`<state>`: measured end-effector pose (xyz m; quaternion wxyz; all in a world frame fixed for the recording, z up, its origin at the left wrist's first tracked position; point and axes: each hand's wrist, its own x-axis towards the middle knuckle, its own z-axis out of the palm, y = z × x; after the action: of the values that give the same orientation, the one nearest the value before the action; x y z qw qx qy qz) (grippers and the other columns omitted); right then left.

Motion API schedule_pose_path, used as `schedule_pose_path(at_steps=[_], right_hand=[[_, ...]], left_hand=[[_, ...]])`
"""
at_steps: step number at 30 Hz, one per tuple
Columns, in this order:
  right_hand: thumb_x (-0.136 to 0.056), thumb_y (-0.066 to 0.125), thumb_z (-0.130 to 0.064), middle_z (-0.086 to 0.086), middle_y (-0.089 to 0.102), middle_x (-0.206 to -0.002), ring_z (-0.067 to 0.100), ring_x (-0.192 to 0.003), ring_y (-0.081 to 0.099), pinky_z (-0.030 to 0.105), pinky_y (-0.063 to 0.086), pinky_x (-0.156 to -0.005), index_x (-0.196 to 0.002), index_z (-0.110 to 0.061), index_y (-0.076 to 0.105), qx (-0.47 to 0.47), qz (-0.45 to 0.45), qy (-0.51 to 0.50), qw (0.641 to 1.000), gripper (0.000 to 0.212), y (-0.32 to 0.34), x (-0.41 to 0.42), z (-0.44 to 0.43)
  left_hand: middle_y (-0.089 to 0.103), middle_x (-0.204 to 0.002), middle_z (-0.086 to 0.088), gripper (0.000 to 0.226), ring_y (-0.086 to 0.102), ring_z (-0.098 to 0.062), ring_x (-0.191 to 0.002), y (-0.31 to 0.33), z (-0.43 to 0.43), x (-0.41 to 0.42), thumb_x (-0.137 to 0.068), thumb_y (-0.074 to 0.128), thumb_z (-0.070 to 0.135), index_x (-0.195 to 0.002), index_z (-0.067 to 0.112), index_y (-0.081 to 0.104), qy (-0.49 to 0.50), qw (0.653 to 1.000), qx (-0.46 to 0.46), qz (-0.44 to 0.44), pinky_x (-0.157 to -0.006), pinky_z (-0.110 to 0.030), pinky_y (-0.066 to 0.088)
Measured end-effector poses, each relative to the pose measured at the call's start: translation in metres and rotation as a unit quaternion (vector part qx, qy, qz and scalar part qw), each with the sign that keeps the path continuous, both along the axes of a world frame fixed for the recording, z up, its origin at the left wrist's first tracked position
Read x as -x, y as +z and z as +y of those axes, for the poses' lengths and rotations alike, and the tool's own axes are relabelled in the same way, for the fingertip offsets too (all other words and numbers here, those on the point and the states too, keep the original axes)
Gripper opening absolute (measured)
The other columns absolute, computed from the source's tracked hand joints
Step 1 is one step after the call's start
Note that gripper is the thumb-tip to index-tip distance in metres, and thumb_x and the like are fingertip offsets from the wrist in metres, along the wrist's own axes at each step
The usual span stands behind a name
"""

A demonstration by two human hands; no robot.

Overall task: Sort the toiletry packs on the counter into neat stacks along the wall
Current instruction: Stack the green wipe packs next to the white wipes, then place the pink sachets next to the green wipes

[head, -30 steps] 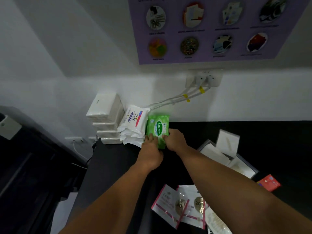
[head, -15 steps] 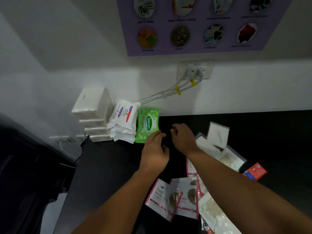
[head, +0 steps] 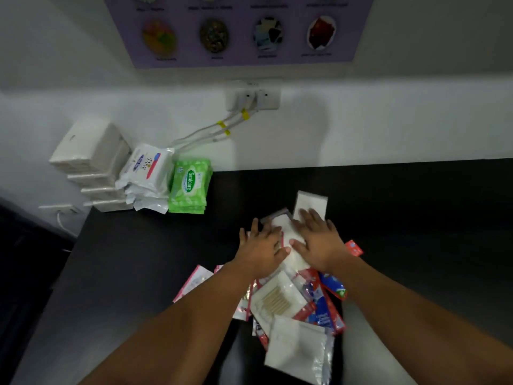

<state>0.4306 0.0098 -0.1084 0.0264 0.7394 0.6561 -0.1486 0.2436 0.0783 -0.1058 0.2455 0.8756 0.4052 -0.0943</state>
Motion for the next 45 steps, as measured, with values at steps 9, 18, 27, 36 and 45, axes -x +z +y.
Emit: schedule_pose_path(at_steps=[9, 18, 27, 36, 45], right_hand=[[-0.097, 0.015, -0.063, -0.005, -0.013, -0.165, 0.015, -0.149, -0.022, 0.051, -0.004, -0.122, -0.156, -0.033, 0.009, -0.049, 0.030, -0.021, 0.998, 0.067, -0.014, 0.015, -0.067], [-0.097, 0.034, -0.059, 0.001, 0.004, -0.166, 0.019, -0.152, -0.009, 0.052, 0.000, -0.121, -0.154, -0.030, 0.026, -0.045, 0.070, -0.033, 0.996, 0.064, -0.003, 0.028, -0.091], [-0.094, 0.050, -0.044, -0.002, 0.055, -0.136, 0.018, -0.128, 0.043, 0.039, 0.032, -0.111, -0.129, -0.022, 0.060, -0.094, 0.117, 0.019, 0.989, 0.042, 0.034, 0.100, -0.084], [-0.084, 0.054, -0.066, 0.006, 0.052, -0.134, 0.027, -0.129, 0.039, 0.053, 0.023, -0.109, -0.129, -0.022, 0.058, 0.020, -0.038, 0.033, 0.999, 0.063, 0.044, 0.188, -0.073], [-0.080, 0.066, -0.061, 0.008, 0.047, -0.132, 0.030, -0.127, 0.034, 0.054, 0.025, -0.106, -0.121, -0.022, 0.062, 0.061, -0.069, -0.027, 0.995, 0.057, 0.050, 0.212, -0.064]], left_hand=[[-0.004, -0.167, 0.001, 0.068, -0.018, -0.024, -0.152, -0.009, -0.075, 0.013, -0.100, 0.021, 0.063, -0.158, 0.029, 0.010, 0.029, 0.998, -0.051, -0.009, -0.121, -0.052, -0.012], [0.013, -0.166, 0.000, 0.064, 0.002, -0.019, -0.154, 0.018, -0.102, 0.024, -0.101, 0.038, 0.054, -0.156, 0.026, 0.024, 0.094, 0.992, 0.003, -0.084, -0.123, -0.052, 0.000], [0.058, -0.132, 0.001, 0.037, 0.052, -0.021, -0.121, 0.034, -0.067, 0.139, -0.089, 0.069, 0.021, -0.125, 0.023, 0.064, 0.263, 0.958, -0.089, -0.072, -0.102, -0.036, 0.045], [0.045, -0.142, -0.004, 0.083, 0.042, -0.027, -0.131, 0.028, -0.051, 0.189, -0.079, 0.076, 0.047, -0.149, 0.027, 0.036, 0.198, 0.978, -0.032, 0.062, -0.107, -0.045, 0.039], [0.059, -0.103, 0.005, 0.022, 0.059, -0.020, -0.103, 0.024, -0.045, 0.221, -0.091, 0.064, 0.043, -0.108, 0.030, 0.066, 0.218, 0.975, 0.027, -0.015, -0.095, -0.046, 0.048]])
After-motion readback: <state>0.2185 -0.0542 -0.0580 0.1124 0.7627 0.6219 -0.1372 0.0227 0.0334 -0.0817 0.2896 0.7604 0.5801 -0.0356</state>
